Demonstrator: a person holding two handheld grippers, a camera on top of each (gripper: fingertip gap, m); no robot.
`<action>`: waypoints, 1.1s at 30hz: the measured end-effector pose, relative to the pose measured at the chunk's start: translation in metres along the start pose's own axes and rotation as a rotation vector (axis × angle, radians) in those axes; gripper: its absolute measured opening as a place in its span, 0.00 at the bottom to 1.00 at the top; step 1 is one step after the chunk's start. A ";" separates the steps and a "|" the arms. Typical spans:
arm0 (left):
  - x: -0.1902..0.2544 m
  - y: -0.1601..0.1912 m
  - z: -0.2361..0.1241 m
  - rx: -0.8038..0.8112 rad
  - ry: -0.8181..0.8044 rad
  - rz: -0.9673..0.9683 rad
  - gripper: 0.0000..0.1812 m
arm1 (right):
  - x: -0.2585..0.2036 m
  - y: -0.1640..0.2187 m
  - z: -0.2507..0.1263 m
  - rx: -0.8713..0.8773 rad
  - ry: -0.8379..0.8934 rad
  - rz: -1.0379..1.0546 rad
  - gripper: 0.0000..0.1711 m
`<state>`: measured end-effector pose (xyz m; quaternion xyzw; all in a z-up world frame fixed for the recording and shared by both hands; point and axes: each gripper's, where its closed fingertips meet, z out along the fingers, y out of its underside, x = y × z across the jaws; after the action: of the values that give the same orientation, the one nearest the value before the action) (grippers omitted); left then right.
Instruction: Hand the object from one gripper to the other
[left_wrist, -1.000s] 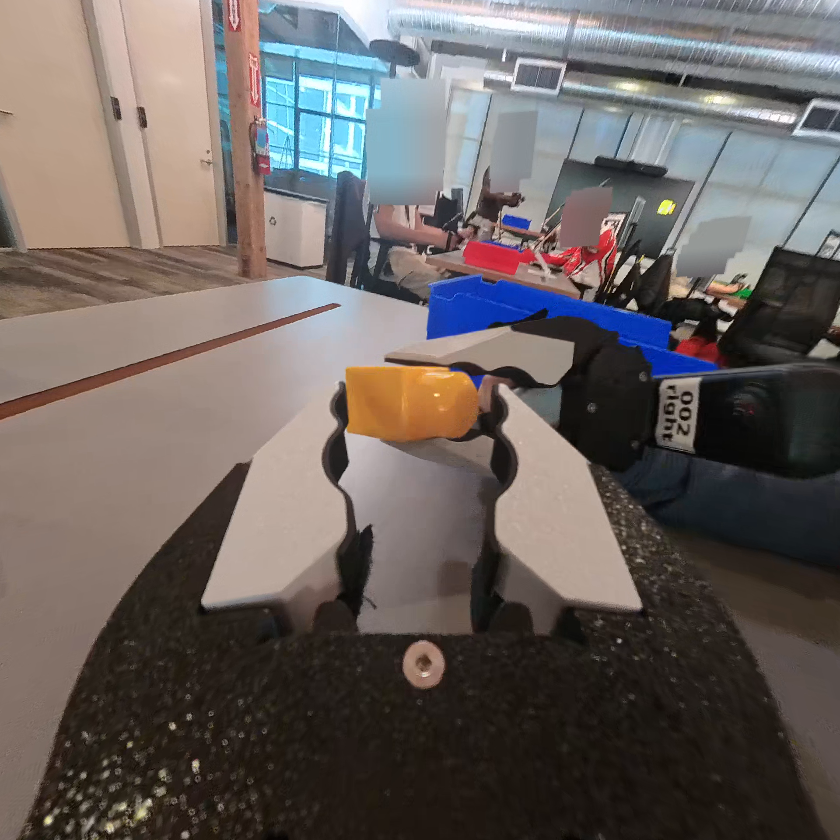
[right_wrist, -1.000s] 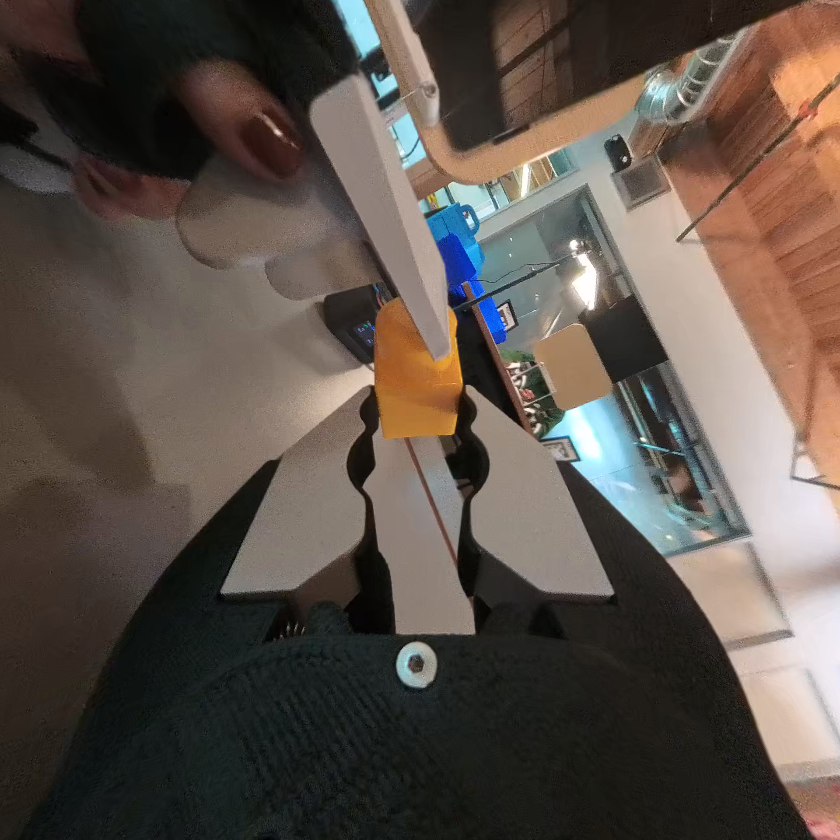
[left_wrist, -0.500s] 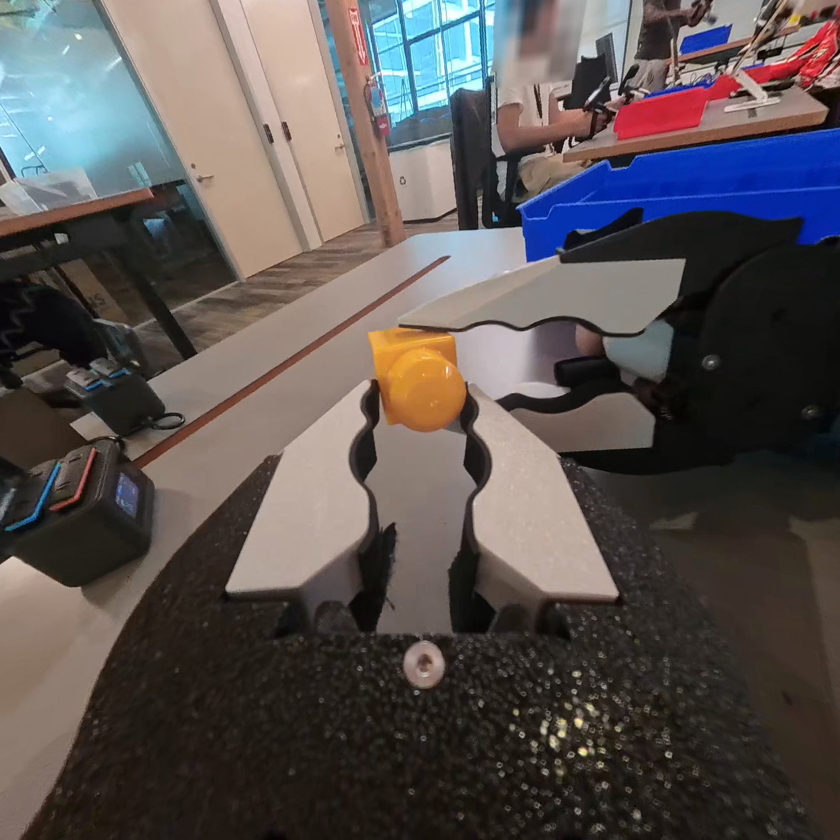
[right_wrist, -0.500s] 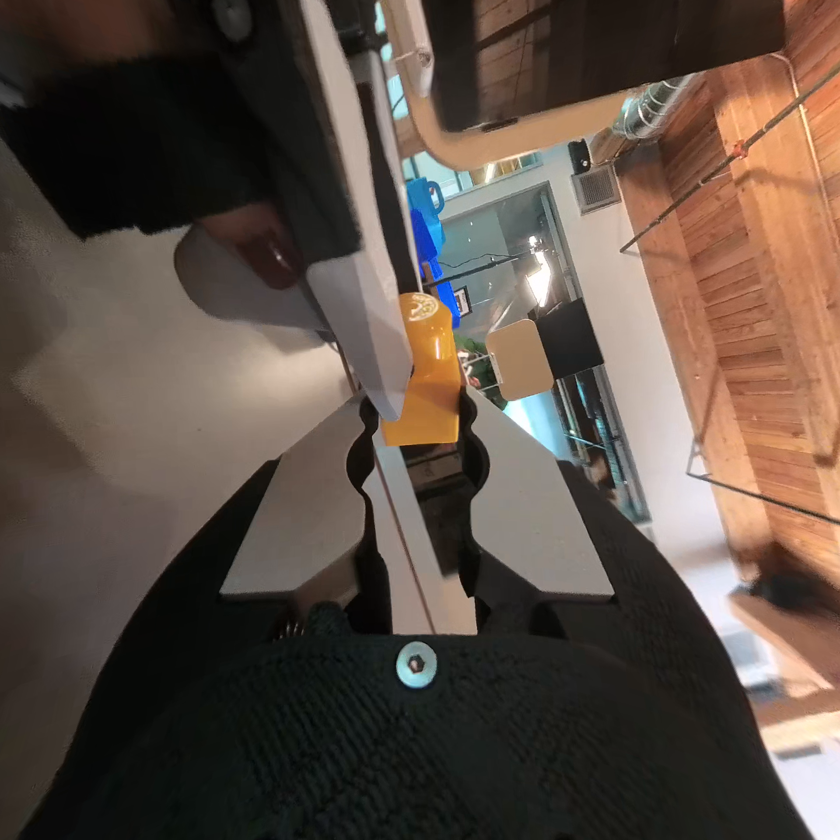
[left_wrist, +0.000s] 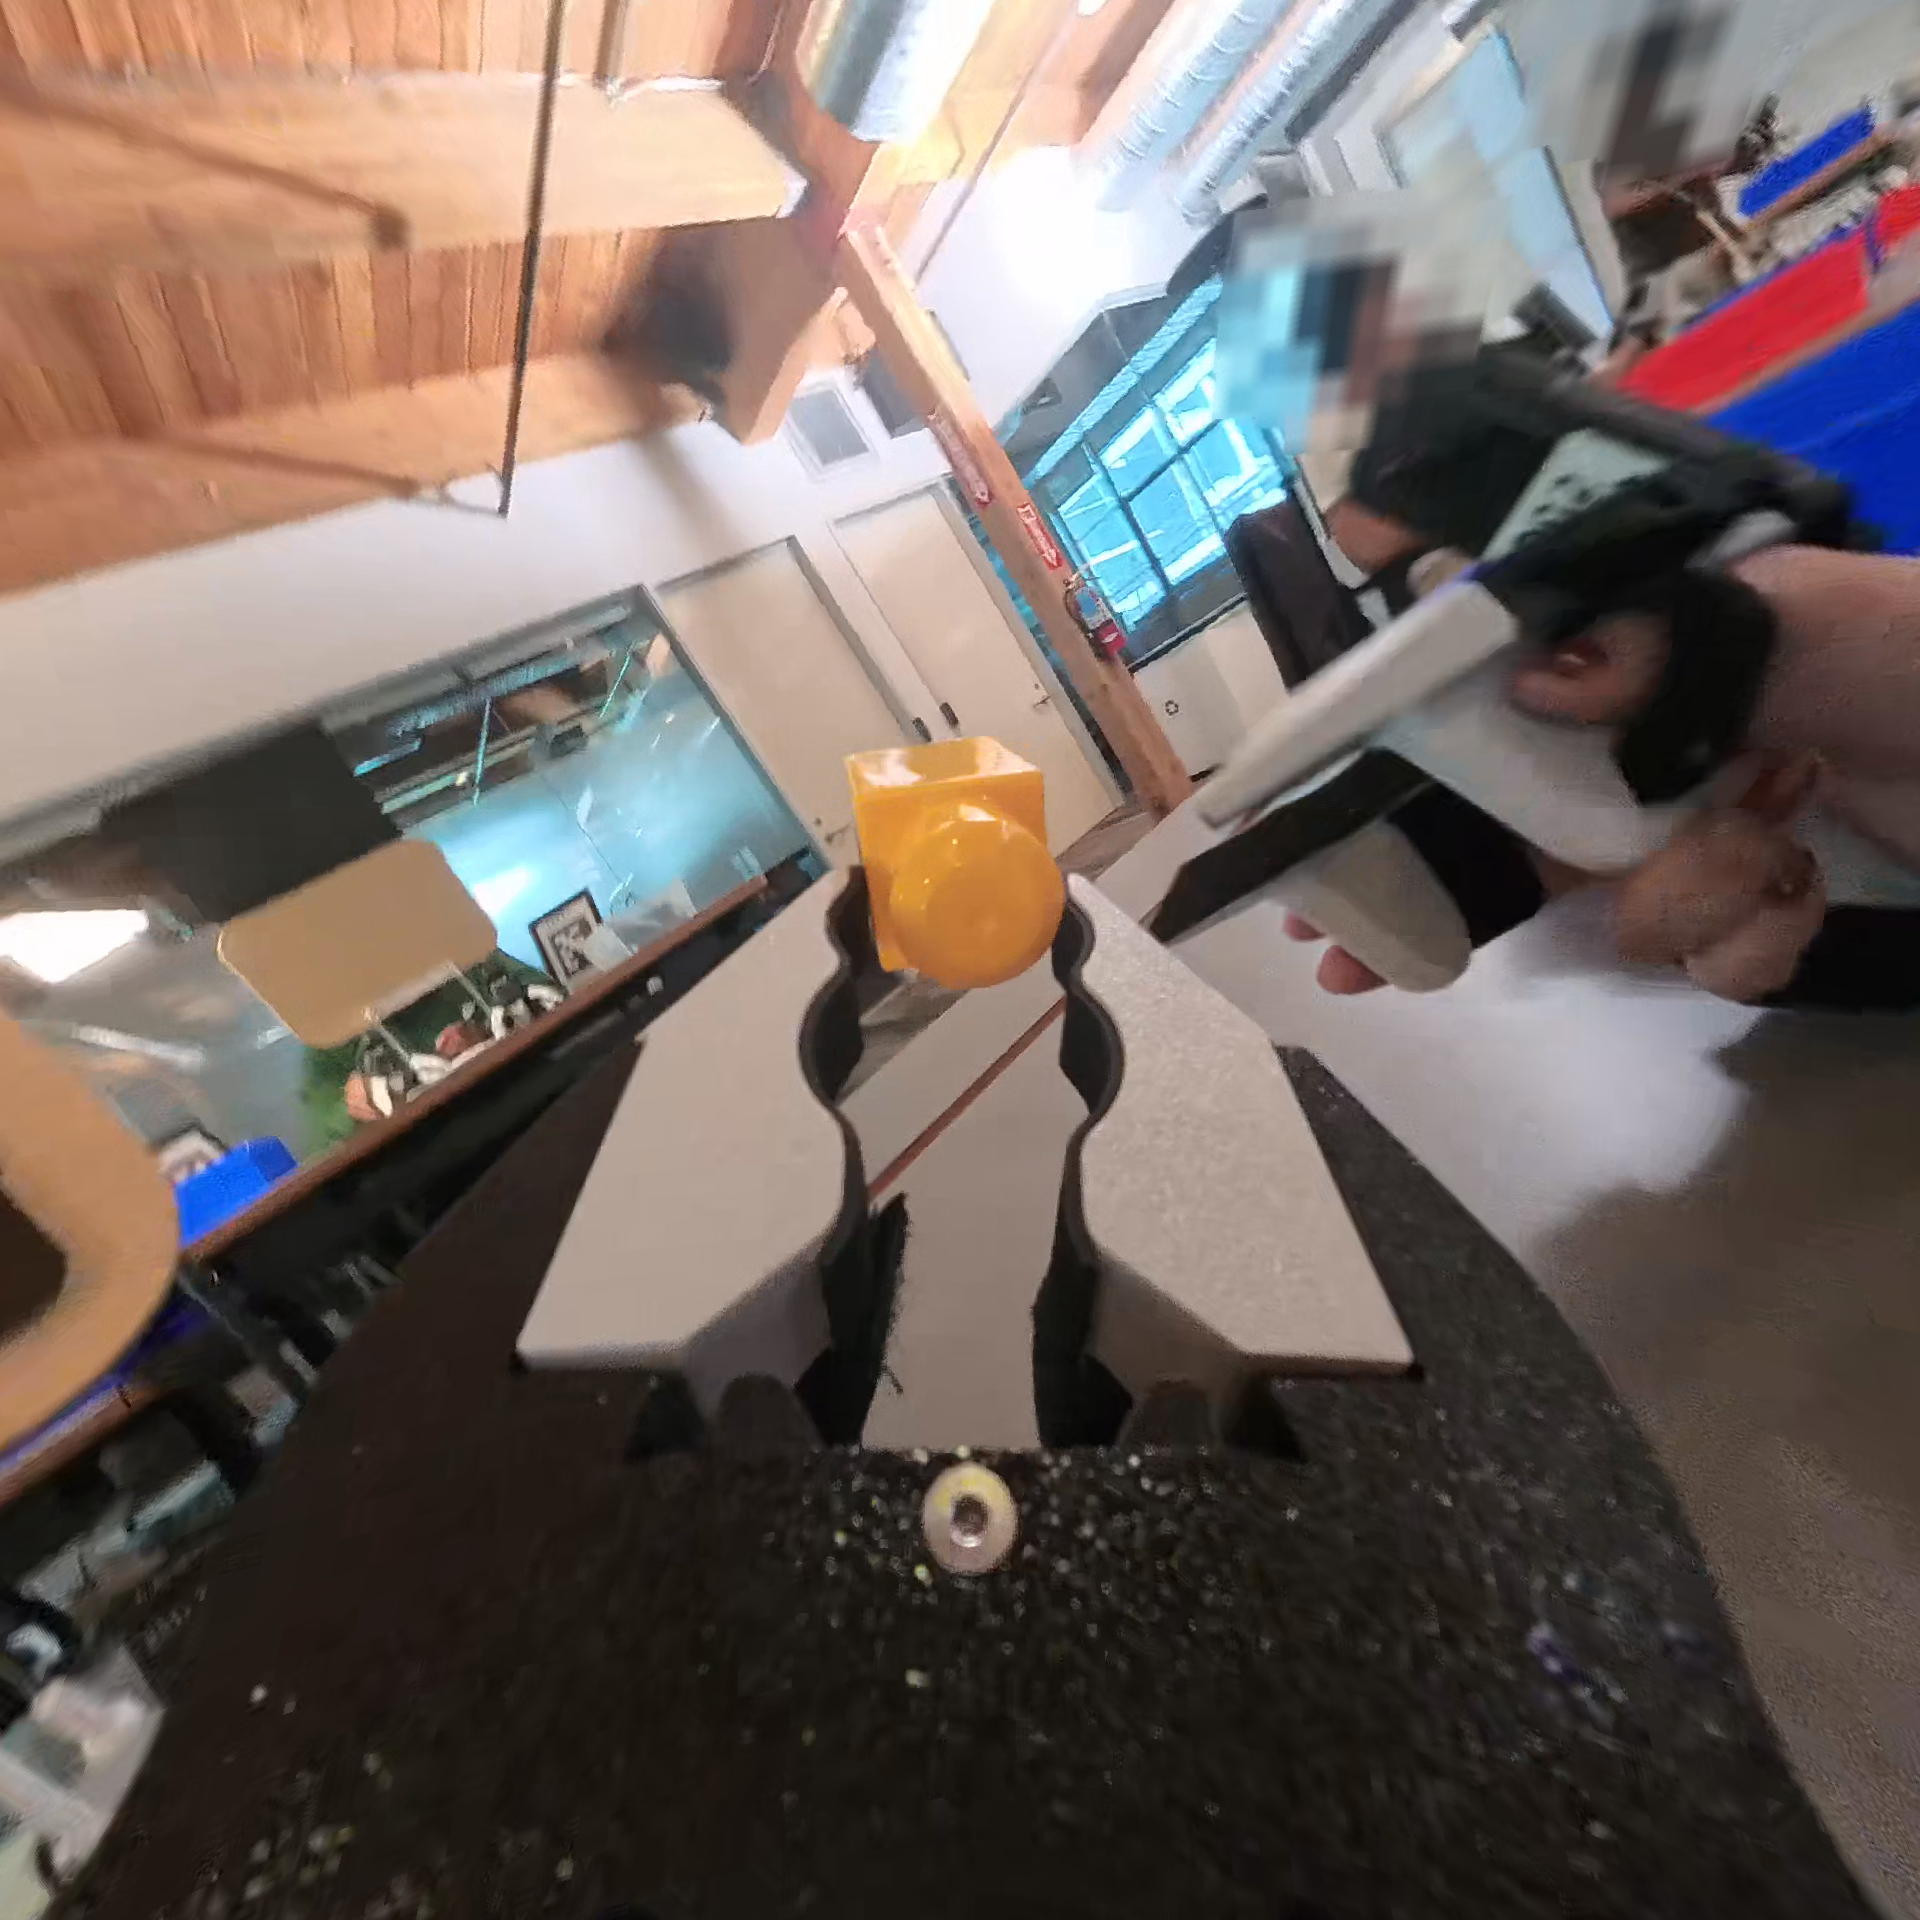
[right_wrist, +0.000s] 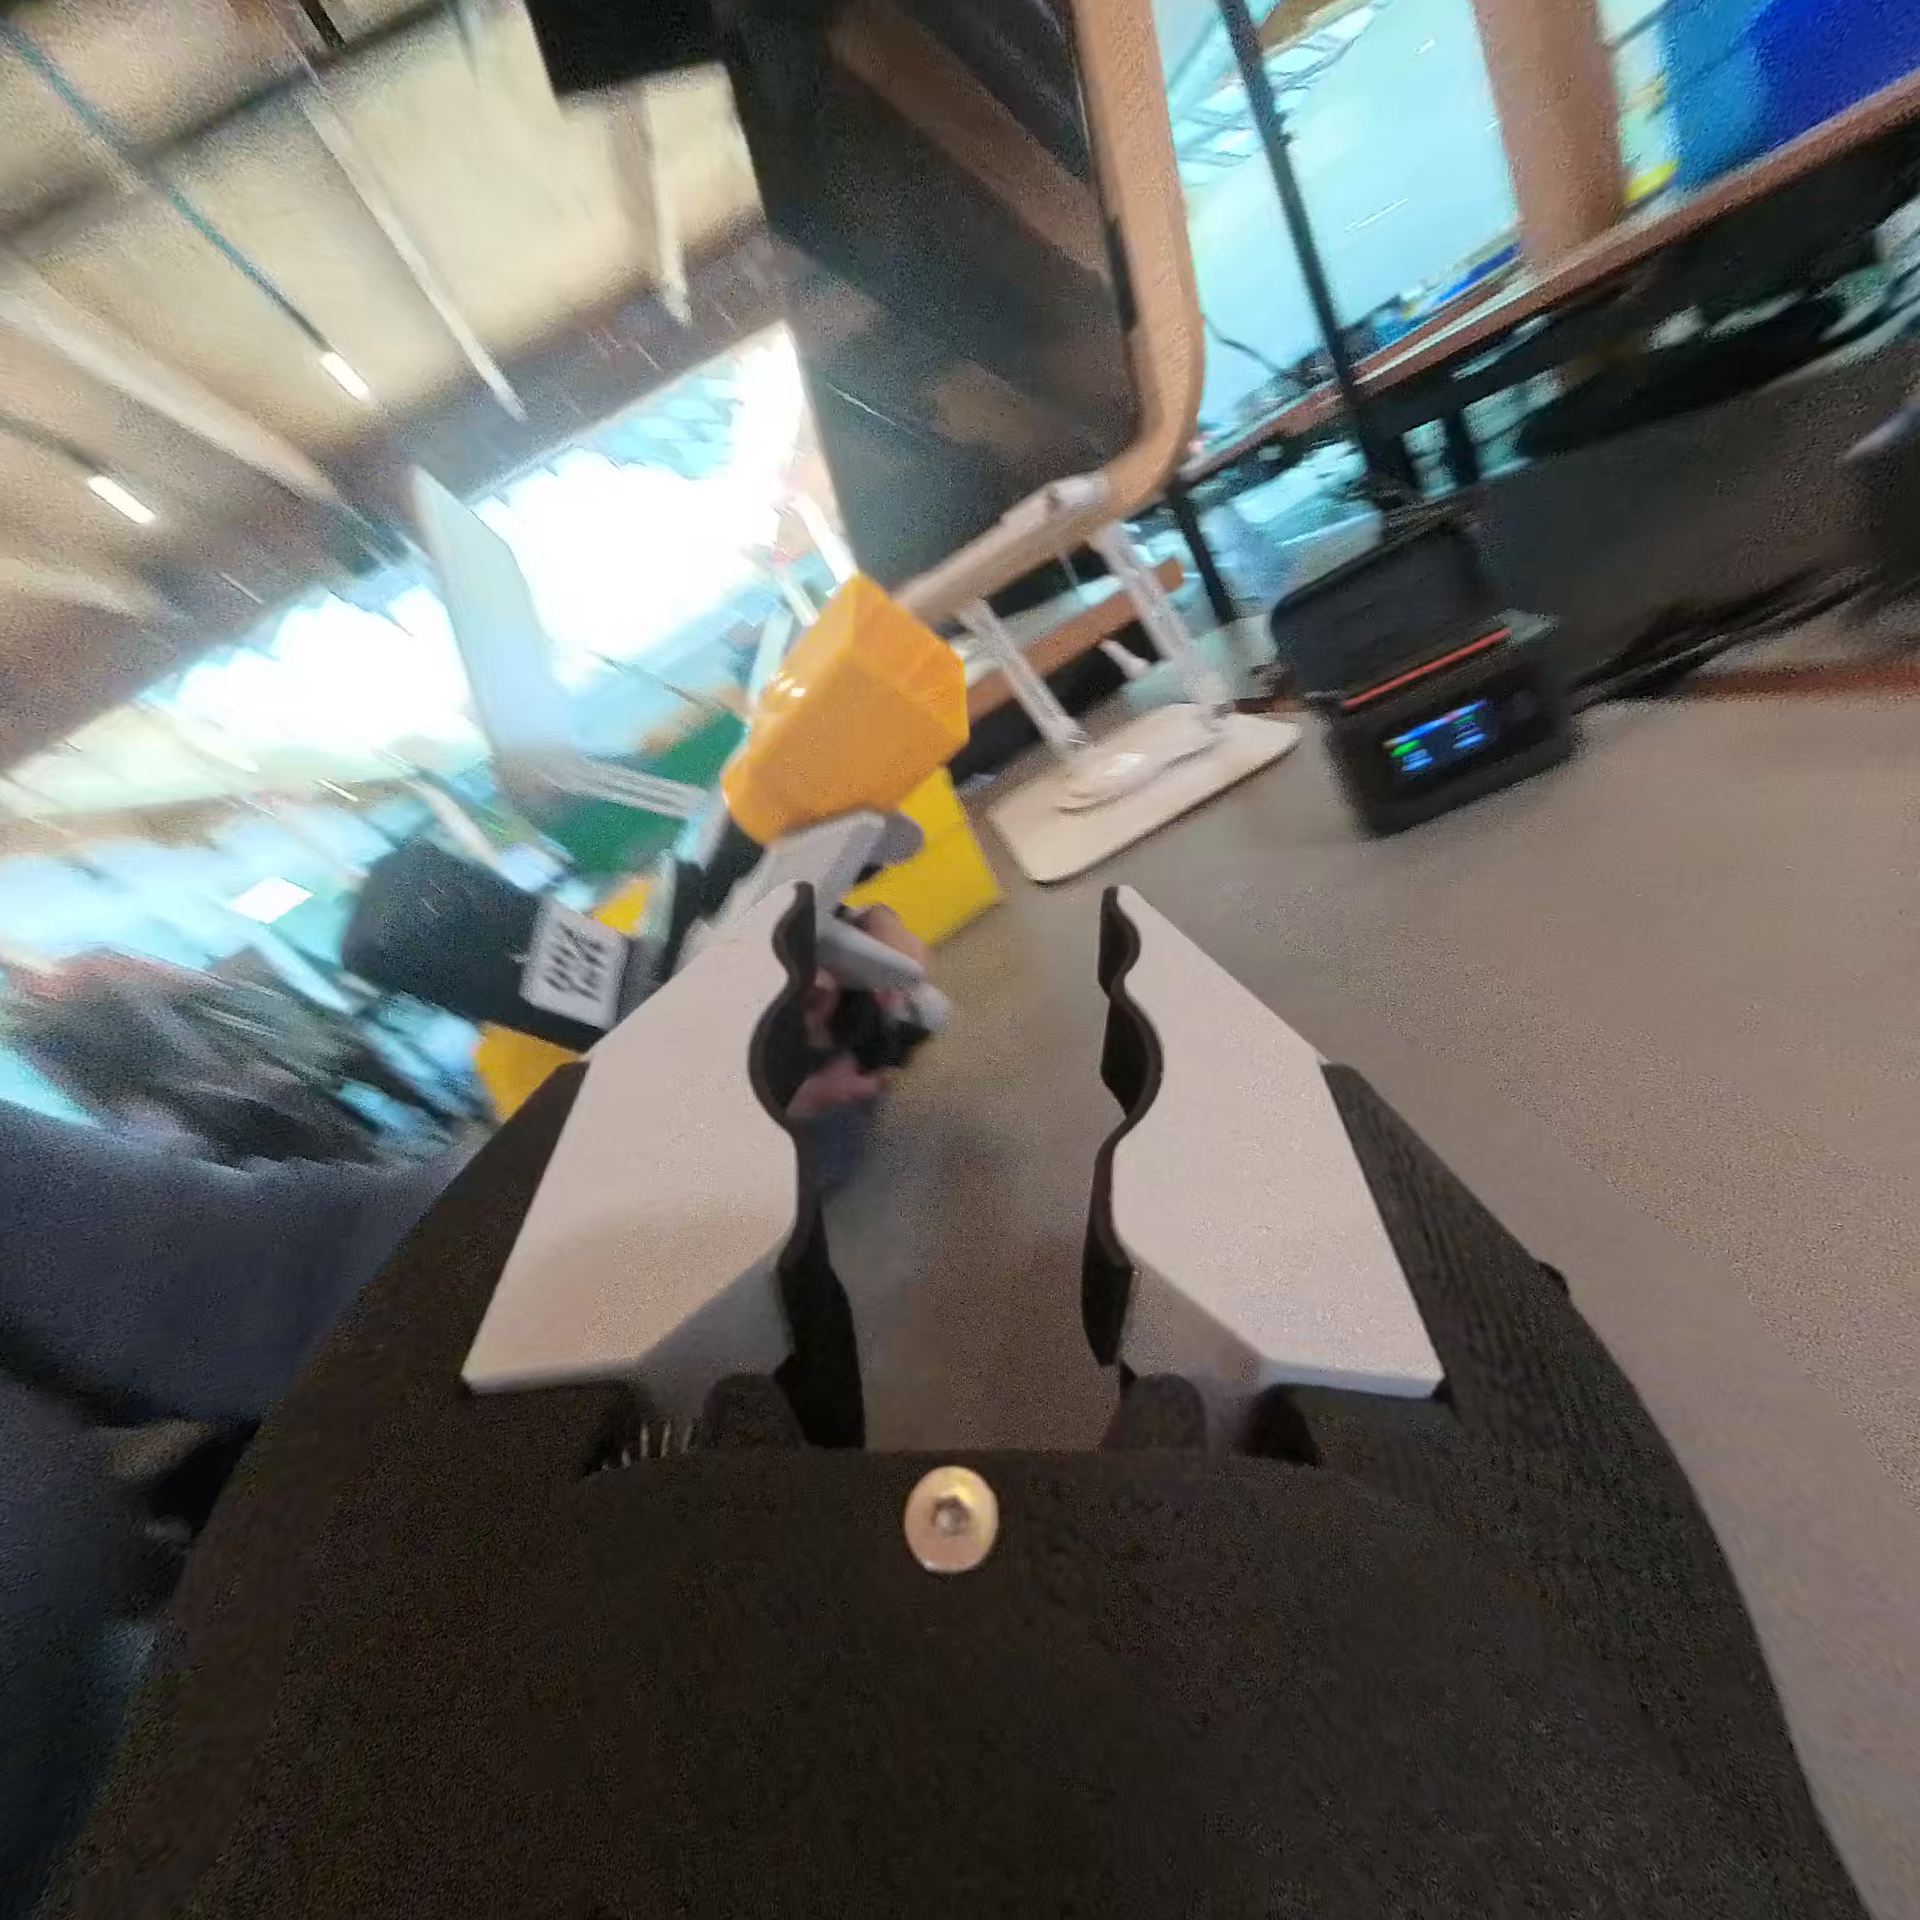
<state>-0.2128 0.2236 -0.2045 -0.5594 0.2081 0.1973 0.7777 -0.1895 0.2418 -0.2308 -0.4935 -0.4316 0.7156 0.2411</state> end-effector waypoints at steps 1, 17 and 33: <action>0.009 -0.003 0.002 0.006 0.033 0.034 0.18 | -0.001 0.000 0.000 0.014 -0.040 0.072 0.30; 0.049 0.007 0.007 -0.041 0.307 -0.257 0.31 | -0.005 -0.006 0.000 0.074 -0.094 0.071 0.21; 0.022 0.011 0.004 -0.040 0.272 -0.600 0.22 | 0.025 0.011 0.003 -0.282 0.622 -1.580 0.21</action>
<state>-0.1999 0.2327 -0.2244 -0.6322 0.1321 -0.1129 0.7551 -0.2013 0.2547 -0.2525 -0.2473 -0.6478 0.1100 0.7121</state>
